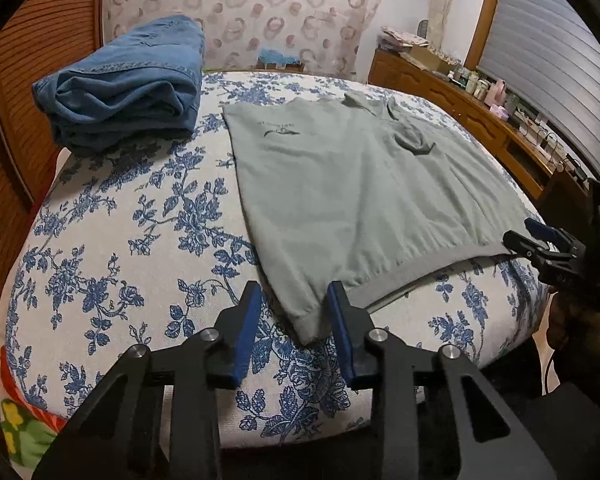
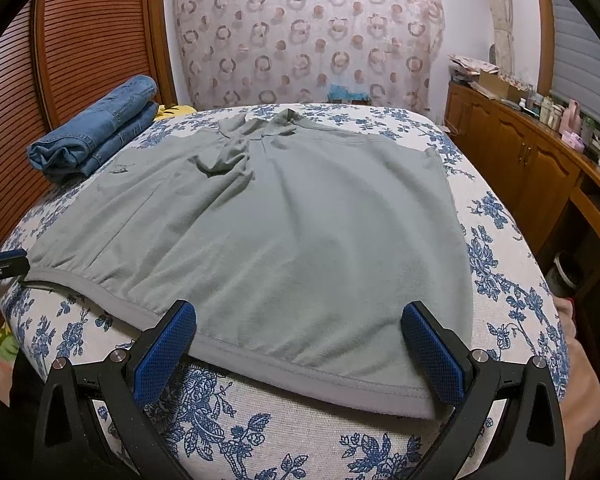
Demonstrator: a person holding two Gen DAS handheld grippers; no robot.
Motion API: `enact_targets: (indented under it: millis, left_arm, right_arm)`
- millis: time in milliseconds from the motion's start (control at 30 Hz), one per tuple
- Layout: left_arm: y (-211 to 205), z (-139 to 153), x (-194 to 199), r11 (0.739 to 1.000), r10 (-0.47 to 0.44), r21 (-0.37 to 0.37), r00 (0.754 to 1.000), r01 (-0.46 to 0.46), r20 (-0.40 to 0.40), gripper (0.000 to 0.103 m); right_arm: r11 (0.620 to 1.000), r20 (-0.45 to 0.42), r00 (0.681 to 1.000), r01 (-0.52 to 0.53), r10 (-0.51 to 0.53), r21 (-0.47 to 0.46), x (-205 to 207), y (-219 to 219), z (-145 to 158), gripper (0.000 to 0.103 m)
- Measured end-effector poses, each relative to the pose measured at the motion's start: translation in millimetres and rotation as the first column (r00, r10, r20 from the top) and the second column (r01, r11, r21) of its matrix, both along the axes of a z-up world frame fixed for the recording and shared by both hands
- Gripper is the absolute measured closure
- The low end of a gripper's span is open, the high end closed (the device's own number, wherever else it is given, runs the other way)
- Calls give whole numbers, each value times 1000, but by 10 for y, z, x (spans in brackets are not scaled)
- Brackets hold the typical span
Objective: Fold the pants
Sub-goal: 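Close the left tool on the pants leg hem, then lift the held leg with the left tool and fold it over the other leg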
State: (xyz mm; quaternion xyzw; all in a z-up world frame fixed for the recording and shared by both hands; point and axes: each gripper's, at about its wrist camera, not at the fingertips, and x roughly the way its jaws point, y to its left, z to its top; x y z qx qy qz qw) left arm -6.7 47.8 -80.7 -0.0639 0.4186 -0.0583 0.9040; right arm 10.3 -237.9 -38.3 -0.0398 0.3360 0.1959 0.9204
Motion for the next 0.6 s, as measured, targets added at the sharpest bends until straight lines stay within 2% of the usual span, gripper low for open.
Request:
enact_targets:
  millis: [267,300,333,433,600]
  left_arm:
    - [-47,-65,67,999,3,34,1000,-3,14,68]
    - [-60,-66,71,999,-6,31,1000,6,14,70]
    - [-64,-68,70,1000,-15,27,1000,15,14,79]
    - [-66,-63,59,1000,-26,14,999,26,20,95]
    - [-48,63,29,999,-39,-9,997,40,63,98]
  right_arm:
    - [1000,0,1000,0,0,-1,9,5,5,0]
    - [1000,0,1000,0,0,-2,11,9,6,0]
    - [1000,1,1000,-1,1,-4,10,14,9,0]
    - [1000,4,1000,-2,2,-7,12,9,14,0]
    - [1000,7,1000,-5,5,-7,6,0,21,0]
